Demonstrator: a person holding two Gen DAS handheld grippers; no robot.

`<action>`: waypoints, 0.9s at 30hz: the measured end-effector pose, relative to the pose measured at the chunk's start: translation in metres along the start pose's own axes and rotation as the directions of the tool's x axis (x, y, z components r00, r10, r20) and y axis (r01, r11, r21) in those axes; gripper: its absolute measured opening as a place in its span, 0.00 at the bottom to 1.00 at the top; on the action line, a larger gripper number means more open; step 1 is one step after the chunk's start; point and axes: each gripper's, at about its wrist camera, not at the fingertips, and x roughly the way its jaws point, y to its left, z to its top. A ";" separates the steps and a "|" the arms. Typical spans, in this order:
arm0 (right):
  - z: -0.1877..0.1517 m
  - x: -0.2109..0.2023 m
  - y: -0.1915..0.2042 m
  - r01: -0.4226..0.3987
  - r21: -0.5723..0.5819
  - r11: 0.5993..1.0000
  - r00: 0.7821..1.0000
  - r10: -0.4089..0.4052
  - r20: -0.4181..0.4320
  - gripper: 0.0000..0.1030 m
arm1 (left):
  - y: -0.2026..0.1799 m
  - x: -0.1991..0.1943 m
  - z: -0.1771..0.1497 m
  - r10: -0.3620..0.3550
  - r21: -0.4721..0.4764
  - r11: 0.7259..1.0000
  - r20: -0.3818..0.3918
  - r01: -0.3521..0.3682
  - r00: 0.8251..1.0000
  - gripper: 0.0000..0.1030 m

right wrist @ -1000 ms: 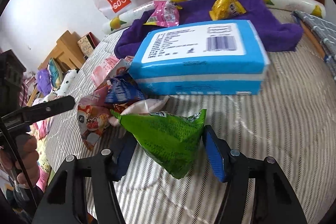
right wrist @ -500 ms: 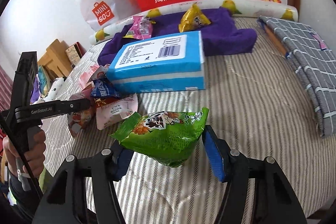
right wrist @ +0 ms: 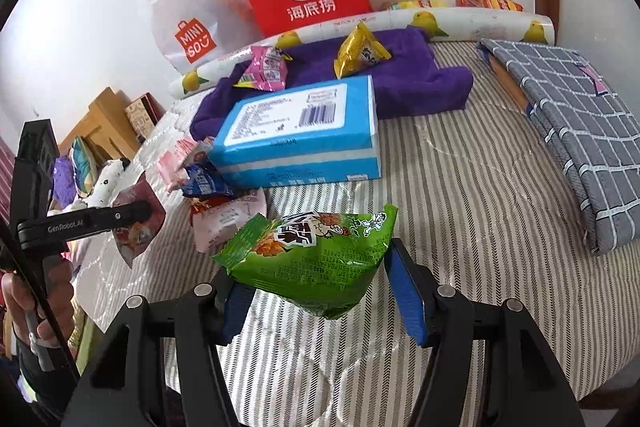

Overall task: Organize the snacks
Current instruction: 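Grasp the panda-print bag with the left tool while the right tool grasps the green bag, then carry both bags over the purple towel and open both tools to drop them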

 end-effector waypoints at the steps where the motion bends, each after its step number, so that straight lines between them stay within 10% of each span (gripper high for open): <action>1: 0.002 -0.005 0.001 0.000 -0.004 1.000 1.000 0.000 0.008 0.60 | -0.002 -0.003 0.000 -0.004 0.002 1.000 0.004 0.004 1.000 0.37; 13: 0.047 -0.051 0.016 -0.018 -0.042 0.999 0.994 0.022 0.105 0.60 | -0.068 -0.030 0.033 -0.149 0.114 0.983 0.037 0.144 0.988 0.37; 27: 0.125 -0.037 0.008 0.018 -0.063 0.998 0.989 -0.008 0.150 0.60 | -0.097 -0.019 0.100 -0.139 0.153 0.980 0.081 0.125 0.987 0.37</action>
